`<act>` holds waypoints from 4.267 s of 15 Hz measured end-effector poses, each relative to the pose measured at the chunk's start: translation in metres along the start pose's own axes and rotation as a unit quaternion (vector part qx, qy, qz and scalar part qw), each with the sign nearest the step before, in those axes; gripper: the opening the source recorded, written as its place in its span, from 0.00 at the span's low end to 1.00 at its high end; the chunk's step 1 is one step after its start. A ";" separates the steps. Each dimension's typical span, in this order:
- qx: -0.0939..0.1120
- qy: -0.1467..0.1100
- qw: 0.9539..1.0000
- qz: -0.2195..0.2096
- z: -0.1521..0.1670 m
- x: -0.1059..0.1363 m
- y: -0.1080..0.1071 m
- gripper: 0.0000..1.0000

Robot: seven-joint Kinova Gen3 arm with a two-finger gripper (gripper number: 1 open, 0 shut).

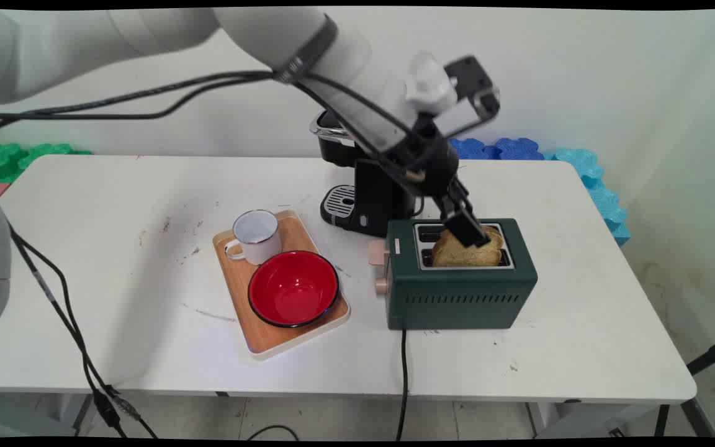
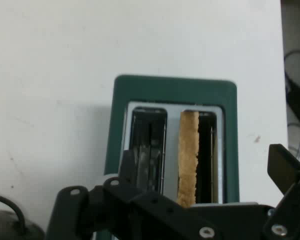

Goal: Press the toaster switch

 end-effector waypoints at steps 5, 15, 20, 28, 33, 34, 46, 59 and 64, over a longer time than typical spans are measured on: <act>0.001 0.044 0.999 -0.004 -0.048 -0.015 -0.007 1.00; 0.000 0.079 0.997 0.022 -0.101 -0.100 -0.031 0.00; -0.003 0.061 0.998 0.022 -0.085 -0.137 -0.026 0.00; 0.003 0.032 0.999 0.011 -0.052 -0.157 -0.021 0.00; 0.009 0.018 1.000 0.008 -0.035 -0.164 -0.022 0.00; 0.010 0.016 1.000 0.007 -0.032 -0.165 -0.022 0.00; 0.009 0.008 1.000 0.001 -0.007 -0.174 -0.022 0.00; 0.001 0.006 1.000 0.007 0.015 -0.189 -0.022 0.00; -0.003 0.006 1.000 0.009 0.020 -0.193 -0.021 0.00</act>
